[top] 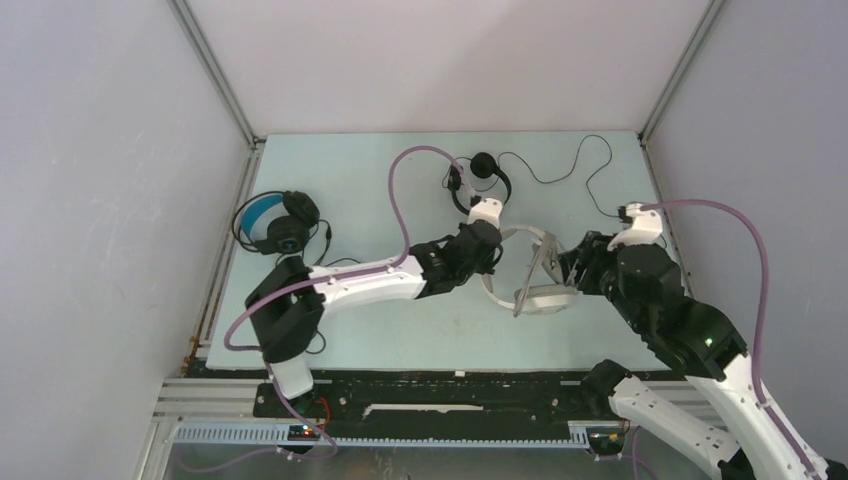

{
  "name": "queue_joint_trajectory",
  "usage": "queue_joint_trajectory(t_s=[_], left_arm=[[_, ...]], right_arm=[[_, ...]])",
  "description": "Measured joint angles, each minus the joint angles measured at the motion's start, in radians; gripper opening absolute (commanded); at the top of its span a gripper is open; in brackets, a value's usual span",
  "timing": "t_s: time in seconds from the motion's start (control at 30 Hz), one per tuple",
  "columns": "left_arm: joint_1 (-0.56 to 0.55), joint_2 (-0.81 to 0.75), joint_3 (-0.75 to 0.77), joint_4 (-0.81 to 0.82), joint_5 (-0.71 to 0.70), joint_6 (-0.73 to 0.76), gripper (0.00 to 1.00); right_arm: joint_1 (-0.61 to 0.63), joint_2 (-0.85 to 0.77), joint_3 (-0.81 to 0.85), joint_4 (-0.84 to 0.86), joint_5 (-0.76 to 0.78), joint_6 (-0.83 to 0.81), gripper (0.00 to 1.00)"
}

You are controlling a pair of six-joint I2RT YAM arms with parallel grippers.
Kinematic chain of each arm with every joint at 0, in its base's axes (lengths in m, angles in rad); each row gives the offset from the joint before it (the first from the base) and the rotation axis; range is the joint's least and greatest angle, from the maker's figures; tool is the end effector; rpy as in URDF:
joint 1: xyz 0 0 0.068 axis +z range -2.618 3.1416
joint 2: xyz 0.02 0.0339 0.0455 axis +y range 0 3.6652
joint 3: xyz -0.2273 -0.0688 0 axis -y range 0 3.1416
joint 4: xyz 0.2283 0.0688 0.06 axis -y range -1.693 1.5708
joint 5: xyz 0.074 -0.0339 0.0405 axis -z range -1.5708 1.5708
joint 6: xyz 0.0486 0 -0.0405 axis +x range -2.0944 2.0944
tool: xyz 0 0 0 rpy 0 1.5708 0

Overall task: Wrap the headphones
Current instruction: Place the headphones at the center of the board.

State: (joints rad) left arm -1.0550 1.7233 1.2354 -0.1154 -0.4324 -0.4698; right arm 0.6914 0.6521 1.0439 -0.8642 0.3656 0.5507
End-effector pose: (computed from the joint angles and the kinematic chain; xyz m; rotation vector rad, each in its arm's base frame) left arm 0.2059 -0.3219 0.2171 0.3788 2.1090 -0.4343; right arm 0.1141 0.0719 0.3397 0.0861 2.0327 0.4160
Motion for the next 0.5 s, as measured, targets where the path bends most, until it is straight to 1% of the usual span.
queue_joint_trajectory(t_s=[0.13,0.33,0.4,0.5], left_arm=[[-0.011,0.092,0.083,0.002,0.023,0.000,0.00],[-0.016,0.219,0.195,0.006,0.056,-0.003,0.00],[-0.016,0.256,0.219,0.010,0.071,-0.008,0.00],[-0.016,0.296,0.226,0.019,0.081,-0.014,0.00]], right_arm=[[-0.051,-0.037,-0.004,-0.033,0.051,0.023,0.52],[-0.094,-0.088,-0.049,-0.063,0.112,0.043,0.52],[-0.105,-0.095,-0.068,-0.065,0.125,0.053,0.53],[-0.117,-0.095,-0.110,-0.069,0.143,0.077,0.59]])
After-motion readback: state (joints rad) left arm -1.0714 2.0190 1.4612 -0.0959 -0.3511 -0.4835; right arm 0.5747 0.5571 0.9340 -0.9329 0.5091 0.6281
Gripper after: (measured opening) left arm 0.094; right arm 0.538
